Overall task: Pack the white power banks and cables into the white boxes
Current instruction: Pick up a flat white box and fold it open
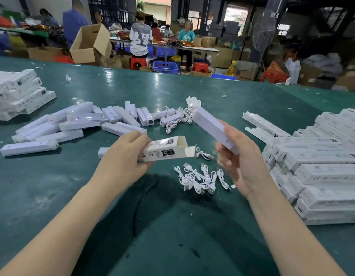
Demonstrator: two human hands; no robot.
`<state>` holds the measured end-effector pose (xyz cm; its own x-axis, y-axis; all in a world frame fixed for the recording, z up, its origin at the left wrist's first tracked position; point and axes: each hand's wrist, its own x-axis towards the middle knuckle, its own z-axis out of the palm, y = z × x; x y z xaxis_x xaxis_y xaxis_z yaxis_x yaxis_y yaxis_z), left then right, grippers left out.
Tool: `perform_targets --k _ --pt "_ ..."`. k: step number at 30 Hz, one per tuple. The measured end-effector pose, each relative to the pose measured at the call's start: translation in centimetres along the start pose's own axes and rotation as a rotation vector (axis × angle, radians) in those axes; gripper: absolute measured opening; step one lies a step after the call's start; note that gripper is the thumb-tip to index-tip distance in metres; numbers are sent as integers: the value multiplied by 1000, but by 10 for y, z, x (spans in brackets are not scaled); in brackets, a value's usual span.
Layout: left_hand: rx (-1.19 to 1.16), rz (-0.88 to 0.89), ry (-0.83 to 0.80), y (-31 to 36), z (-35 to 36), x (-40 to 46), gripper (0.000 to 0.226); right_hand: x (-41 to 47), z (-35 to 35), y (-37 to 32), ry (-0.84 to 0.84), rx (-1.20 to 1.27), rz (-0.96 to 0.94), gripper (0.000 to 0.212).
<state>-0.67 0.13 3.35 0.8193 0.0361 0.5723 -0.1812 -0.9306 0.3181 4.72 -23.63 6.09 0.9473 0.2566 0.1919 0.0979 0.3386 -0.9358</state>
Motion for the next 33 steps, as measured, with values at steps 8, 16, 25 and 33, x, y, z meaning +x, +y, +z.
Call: perform_targets --k 8,16,25,33 --pt "101 8 -49 0 -1 0 23 -2 1 3 66 -107 -13 21" --pt "45 -81 51 0 1 -1 29 -7 5 3 53 -251 -107 23" --pt "115 20 99 1 1 -2 30 -6 4 5 115 -362 -22 42" --pt "143 34 93 -1 2 -2 34 -4 4 4 10 -344 178 43"
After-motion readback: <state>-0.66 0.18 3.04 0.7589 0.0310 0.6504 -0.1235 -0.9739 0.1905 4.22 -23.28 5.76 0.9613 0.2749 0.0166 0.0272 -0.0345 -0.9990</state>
